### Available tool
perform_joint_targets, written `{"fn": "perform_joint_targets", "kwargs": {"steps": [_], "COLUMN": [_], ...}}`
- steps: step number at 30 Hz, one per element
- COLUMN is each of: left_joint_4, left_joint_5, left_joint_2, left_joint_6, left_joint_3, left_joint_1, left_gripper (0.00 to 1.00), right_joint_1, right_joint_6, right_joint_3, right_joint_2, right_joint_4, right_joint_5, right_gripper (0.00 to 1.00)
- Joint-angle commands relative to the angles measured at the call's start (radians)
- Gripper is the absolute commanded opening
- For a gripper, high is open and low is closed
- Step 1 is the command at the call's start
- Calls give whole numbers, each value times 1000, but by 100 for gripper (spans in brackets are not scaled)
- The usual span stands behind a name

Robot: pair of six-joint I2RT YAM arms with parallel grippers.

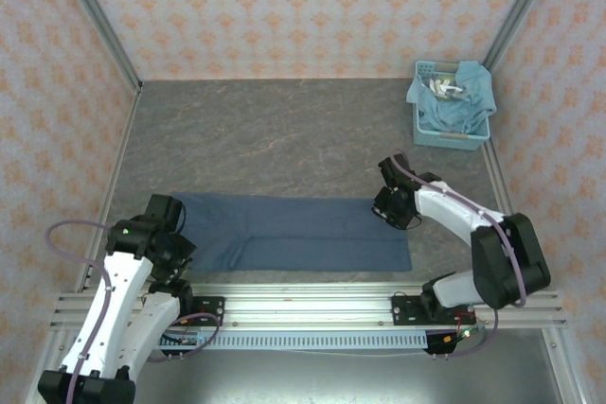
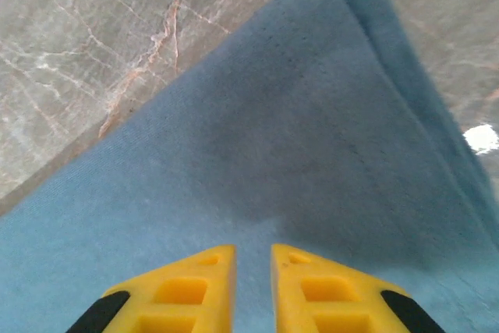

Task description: Fold and stack the t-shirts

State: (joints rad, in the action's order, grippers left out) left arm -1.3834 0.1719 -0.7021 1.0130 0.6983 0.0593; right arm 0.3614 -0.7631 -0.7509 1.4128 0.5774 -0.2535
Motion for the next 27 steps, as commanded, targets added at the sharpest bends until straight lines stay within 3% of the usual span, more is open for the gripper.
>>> {"fn": "perform_joint_targets", "kwargs": {"steps": [1,8,17,27], "left_joint_4": [19,128,427,502], "left_joint_5": [-62,-174,-182,-280], "left_joint_2": [-4,34,103,93], "left_joint_6": [-3,-37,-23,8], "left_joint_3": [-6,16,-90,-131], "left_joint_1": [4,4,4,4], "left_gripper": [0,0,0,0], "right_joint_1": [3,-40,-134,-142], "right_joint_6": [-19,-39,-7,37], "right_joint_3": [-42,-111,-152,-259], "right_joint_2": [59,153,230,241], "right_joint_4": [-23,59,48,98], "right_joint_5": [42,115,95,109], "right_gripper": [18,16,16,16]}}
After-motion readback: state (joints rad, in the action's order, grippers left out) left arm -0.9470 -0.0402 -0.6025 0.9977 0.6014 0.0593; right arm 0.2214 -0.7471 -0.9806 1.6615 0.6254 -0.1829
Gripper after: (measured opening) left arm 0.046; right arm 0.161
